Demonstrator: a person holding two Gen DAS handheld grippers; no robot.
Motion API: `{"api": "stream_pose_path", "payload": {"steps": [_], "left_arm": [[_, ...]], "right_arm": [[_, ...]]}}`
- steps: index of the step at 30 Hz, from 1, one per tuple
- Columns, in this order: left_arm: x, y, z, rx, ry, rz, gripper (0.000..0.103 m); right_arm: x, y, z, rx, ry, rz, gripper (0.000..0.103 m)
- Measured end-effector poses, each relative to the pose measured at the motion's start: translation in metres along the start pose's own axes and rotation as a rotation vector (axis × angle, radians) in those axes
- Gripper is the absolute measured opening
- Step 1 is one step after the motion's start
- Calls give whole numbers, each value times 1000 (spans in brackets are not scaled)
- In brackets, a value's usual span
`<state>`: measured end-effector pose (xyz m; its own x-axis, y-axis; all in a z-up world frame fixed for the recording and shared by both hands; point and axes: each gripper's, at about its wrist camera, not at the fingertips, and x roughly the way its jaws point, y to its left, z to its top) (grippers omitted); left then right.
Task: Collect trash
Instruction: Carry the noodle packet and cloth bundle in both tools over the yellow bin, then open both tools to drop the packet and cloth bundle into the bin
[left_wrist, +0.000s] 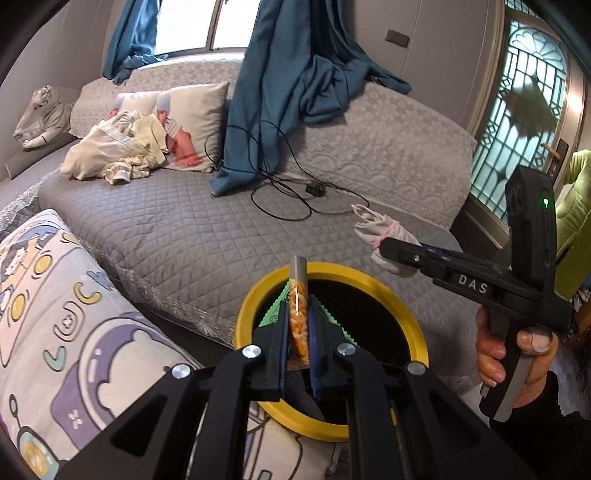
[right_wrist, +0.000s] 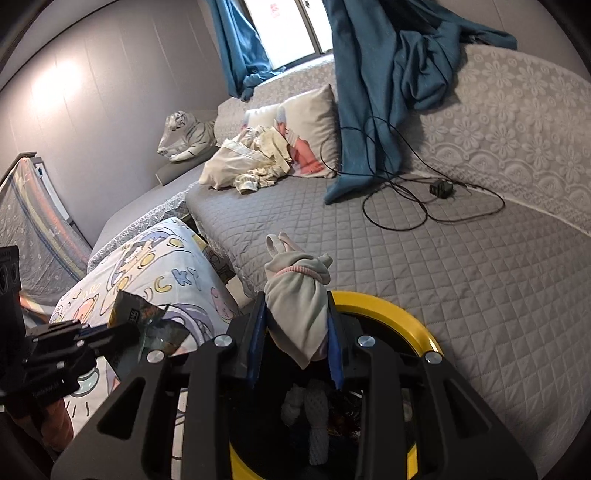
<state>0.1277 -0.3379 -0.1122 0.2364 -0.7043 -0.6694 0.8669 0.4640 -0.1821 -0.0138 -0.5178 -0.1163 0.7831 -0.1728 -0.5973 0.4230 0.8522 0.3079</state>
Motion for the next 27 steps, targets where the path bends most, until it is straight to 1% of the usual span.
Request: {"api": "stream_pose_path", "payload": {"steps": [7,15,20,24,25,26,27], "left_arm": [[25,-10,-7,3,51,-20,8],[49,-19,-14,12,97,-40,9],[61,-20,-20,0,120,-50,9],[65,-21,-23,-8,121,-57,9],[64,-22,-24,-7,120,-60,10],[65,-22,-25,-6,123,-69,15],[65,-22,-25,-6,121,-69,16]], "right_arm": [[13,-19,-10,42,38,-13,28],[26,-32,-18,64,71,-31,28],[31,-39,-20,77,86,-41,30],[33,-43,-21,86,95,-51,31],[34,-43,-21,84,95,-56,31],[34,-43,-22,84,96,-62,31],[34,-43,-22,82,95,-68,31]]}}
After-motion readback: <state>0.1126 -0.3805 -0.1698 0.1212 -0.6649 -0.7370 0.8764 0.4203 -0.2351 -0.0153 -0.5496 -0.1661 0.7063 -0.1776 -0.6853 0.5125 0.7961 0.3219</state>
